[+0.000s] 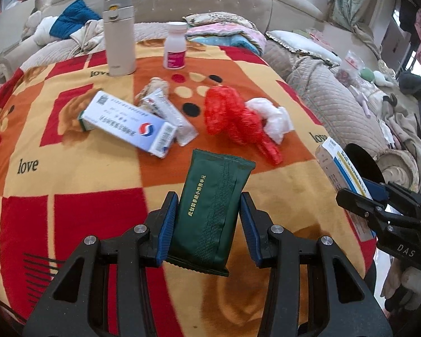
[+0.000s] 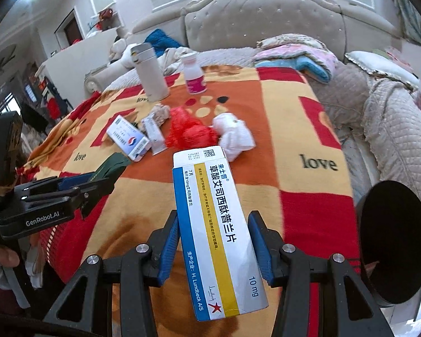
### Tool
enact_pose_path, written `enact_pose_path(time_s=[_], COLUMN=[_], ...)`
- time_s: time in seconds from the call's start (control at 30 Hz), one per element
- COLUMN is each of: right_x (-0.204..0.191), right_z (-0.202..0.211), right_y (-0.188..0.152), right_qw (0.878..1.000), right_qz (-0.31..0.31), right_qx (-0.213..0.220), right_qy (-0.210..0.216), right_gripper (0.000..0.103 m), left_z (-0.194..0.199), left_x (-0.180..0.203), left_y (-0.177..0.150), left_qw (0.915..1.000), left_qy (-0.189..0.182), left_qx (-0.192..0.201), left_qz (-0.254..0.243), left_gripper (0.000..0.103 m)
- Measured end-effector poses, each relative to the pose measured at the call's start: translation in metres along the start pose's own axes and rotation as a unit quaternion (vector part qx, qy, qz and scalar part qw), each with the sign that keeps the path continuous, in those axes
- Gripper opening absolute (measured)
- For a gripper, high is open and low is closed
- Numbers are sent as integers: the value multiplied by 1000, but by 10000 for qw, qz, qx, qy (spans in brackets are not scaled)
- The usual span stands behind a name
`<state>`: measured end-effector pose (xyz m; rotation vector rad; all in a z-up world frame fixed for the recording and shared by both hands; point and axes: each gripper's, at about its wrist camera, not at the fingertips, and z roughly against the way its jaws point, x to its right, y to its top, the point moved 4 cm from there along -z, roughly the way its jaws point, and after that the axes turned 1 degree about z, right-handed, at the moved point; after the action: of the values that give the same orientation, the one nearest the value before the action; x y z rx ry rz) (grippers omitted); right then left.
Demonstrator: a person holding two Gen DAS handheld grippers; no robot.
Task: Collect trash
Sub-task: 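Carry the green pouch and medicine box to the black bin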
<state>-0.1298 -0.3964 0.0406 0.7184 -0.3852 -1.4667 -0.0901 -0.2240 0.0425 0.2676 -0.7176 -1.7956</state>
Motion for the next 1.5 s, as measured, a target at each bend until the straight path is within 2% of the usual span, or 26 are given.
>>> enact_pose_path(time_s=[0.67, 1.03, 1.27, 1.5], right_x=[100, 160, 190, 216], right_z=[44, 59, 61, 58], right_y=[-26, -38, -47, -56], right_qw=[9951, 9865, 9810, 9760], right_qz=[-749, -1238, -1500, -1753], right_qx=[139, 160, 118, 51], right_qy=[-629, -1063, -1227, -1291], right_gripper=[47, 47, 47, 47], left_z=[-21, -39, -58, -77], left_x=[99, 161, 200, 233], left_y=[10, 20, 26, 27], left_qw=[9966, 9911, 9867, 9825], left_qy=[-394, -749, -1018, -1136], left_qx=[-76, -131, -269, -420], left_qz=[-717, -1090, -1241, -1417], left_gripper=[42, 42, 42, 42])
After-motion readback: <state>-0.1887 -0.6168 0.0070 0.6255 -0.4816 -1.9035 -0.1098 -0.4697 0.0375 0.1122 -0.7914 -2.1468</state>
